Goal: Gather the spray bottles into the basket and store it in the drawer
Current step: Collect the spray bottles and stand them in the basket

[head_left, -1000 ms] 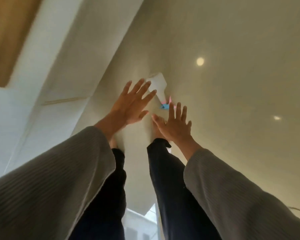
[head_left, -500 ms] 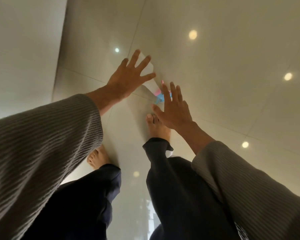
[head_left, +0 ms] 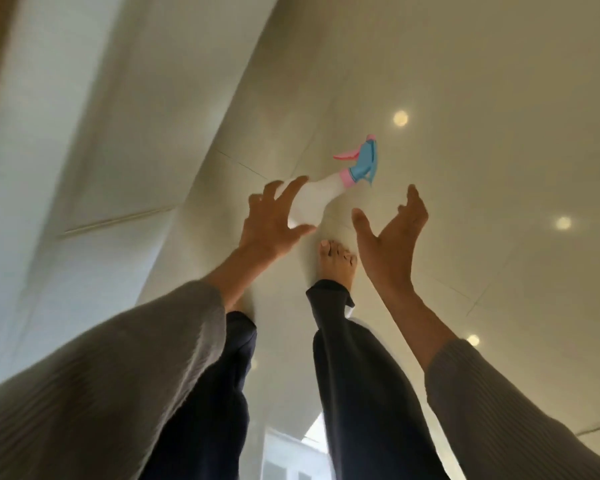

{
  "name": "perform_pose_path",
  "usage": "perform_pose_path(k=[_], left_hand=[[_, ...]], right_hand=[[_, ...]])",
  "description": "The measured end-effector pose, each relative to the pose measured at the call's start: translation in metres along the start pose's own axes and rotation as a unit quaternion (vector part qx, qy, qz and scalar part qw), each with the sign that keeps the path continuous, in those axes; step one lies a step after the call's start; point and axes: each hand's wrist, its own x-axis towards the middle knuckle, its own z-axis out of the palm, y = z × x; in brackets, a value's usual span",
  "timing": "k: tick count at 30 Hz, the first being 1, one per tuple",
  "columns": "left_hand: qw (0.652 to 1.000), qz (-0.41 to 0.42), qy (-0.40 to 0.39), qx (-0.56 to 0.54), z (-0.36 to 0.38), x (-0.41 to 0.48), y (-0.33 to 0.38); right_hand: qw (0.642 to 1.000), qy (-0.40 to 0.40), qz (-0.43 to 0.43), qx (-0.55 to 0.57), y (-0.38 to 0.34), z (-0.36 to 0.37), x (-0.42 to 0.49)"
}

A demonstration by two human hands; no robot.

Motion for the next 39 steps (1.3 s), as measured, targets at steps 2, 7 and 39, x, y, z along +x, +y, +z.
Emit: perform_pose_path(k=[2,7,39], left_hand=[[0.998,-0.005,0.026,-0.065,-0.016,-0.032,0.005],[0.967,0.03,0.119,-0.221,-0.058,-0.112,0.019],[0.695,-0.27,0.571,-0.343,-0.18,-0.462,-0.192]], right_hand=[[0.999,-0.021,0.007,0.028,-0.029,-0.009,-0.019],[0.993,-0.087,-0.062,0.052,-0.112,-0.028,-0.075],[0.727,-0.471,-0.5,-0.023,-0.3,0.159,-0.429]])
